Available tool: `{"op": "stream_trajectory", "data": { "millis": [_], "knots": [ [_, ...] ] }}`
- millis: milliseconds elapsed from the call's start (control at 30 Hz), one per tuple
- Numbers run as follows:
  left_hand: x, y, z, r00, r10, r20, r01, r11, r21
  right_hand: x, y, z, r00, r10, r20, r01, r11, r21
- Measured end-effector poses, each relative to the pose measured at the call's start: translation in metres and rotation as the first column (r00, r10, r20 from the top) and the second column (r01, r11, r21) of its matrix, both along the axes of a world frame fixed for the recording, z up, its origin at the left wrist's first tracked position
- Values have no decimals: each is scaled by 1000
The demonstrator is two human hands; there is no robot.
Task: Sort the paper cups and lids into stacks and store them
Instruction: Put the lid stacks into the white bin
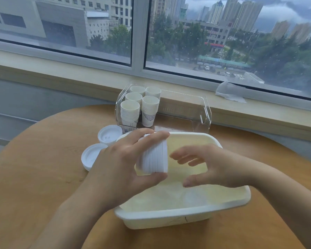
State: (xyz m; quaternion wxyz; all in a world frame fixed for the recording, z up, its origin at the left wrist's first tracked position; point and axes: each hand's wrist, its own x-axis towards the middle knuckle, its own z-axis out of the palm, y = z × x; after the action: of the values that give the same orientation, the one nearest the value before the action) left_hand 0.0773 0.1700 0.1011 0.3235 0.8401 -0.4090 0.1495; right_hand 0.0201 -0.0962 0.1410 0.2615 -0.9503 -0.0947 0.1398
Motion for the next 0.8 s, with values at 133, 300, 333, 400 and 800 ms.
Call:
{"op": "stream_trajectory", "data": {
  "millis": [133, 300, 333, 400, 800],
  "knots": [
    [4, -5, -1, 999, -27, -37, 26, 1000, -8, 5, 1, -7, 974, 36, -222, -127, 902, -413],
    [7, -8, -5, 992, -77, -102, 79, 997, 10, 18, 5, -25, 951, 75, -301, -229, 824, -517],
    [7, -7, -6, 990, -83, -113, 85, 996, 11, 20, 4, -30, 946, 77, -315, -240, 820, -519],
    [7, -6, -7, 987, -90, -130, 91, 996, 3, 24, 2, -37, 940, 83, -331, -253, 819, -514],
    [5, -5, -4, 986, -80, -146, 74, 996, -44, 37, -2, -41, 981, -13, 194, 51, 980, -194]
  ]
}}
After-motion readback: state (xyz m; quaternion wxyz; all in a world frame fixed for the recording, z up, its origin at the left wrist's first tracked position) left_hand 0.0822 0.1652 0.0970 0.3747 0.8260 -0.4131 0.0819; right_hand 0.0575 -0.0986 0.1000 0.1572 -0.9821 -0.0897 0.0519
